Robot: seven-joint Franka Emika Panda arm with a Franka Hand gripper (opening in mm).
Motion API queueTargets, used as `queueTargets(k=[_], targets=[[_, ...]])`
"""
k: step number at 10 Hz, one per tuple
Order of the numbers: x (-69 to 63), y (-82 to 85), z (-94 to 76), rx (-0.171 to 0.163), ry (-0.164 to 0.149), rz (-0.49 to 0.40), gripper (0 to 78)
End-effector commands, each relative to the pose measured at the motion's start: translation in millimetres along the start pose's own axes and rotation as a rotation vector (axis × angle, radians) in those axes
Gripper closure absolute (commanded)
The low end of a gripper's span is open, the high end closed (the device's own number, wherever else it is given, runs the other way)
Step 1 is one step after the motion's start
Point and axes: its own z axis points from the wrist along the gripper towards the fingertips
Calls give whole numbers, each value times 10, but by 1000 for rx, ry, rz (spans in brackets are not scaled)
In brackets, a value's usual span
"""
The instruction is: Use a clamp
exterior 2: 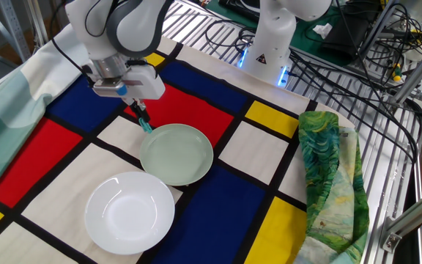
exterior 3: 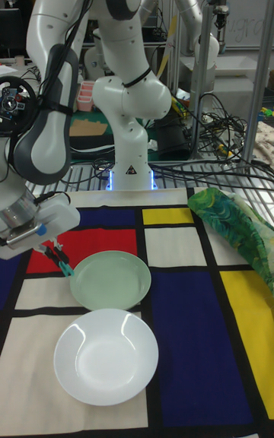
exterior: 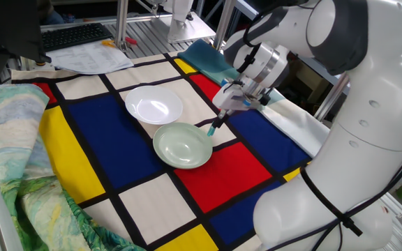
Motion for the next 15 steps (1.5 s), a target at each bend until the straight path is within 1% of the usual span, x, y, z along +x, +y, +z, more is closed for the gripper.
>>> queueTargets(k=[1,3,5,6,12,13,15], targets=[[-5,-35,43,-10,-10,-8,764],[-3,-40,52,-14,-11,-9,764],[4,-77,122,-45,-17,-10,764],[6,-86,140,-50,-19,-10,764],[7,-62,151,-54,-26,5,764],[8,-44,160,-50,-33,13,764],[10,-23,170,-45,-59,31,764]])
